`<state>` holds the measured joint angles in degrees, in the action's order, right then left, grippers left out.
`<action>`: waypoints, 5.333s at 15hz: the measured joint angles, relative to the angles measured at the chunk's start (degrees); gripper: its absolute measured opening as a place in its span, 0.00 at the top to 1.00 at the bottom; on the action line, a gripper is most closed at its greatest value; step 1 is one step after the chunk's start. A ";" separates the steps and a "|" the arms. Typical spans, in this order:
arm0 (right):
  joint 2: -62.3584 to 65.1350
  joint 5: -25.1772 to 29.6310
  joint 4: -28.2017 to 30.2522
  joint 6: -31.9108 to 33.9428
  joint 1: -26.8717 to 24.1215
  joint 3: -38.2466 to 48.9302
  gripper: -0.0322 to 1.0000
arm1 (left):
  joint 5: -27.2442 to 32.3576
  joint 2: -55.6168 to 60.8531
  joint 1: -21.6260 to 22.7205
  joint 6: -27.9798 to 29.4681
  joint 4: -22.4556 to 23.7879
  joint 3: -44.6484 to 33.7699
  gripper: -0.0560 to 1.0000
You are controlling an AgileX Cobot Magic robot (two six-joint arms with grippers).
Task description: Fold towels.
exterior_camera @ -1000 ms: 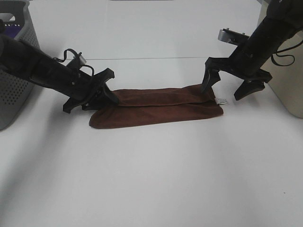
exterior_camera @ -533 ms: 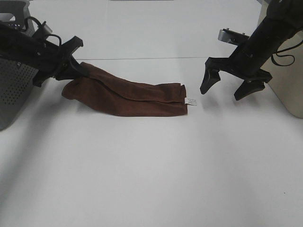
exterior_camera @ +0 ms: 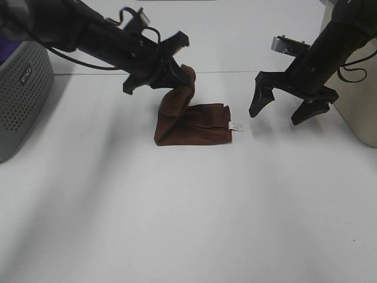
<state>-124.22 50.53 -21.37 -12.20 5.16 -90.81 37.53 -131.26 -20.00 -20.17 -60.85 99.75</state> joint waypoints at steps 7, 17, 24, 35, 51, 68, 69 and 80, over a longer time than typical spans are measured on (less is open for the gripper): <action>0.00 0.00 0.00 0.00 0.00 0.00 0.03 | -4.58 -9.28 -5.44 6.47 -2.18 8.19 0.54; 0.00 3.72 -27.22 -14.73 0.06 0.00 0.03 | 4.47 -3.72 6.19 6.02 0.40 8.31 0.16; -7.56 4.35 -49.16 -27.04 3.32 -1.43 0.03 | 8.77 -3.32 9.28 6.25 12.72 8.42 0.16; -11.06 0.86 -38.73 -22.92 0.97 -4.01 0.04 | 10.54 -3.32 9.28 6.30 15.58 8.42 0.16; 24.18 17.02 -4.98 -5.79 -0.63 5.21 0.04 | 31.63 22.63 9.28 12.55 42.51 8.42 0.16; 97.06 14.67 10.26 1.49 -0.63 59.53 0.04 | 25.55 107.77 9.34 16.73 54.60 -69.04 0.16; 99.06 14.38 10.37 1.32 -0.63 59.59 0.04 | 25.32 109.95 9.34 16.56 54.60 -69.61 0.16; 112.13 11.06 12.61 -0.97 -0.63 61.48 0.05 | 22.63 119.69 9.34 10.71 52.60 -70.82 0.16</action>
<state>-12.09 61.59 -8.77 -13.18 4.53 -29.34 60.16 -11.57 -10.66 -9.45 -8.25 28.93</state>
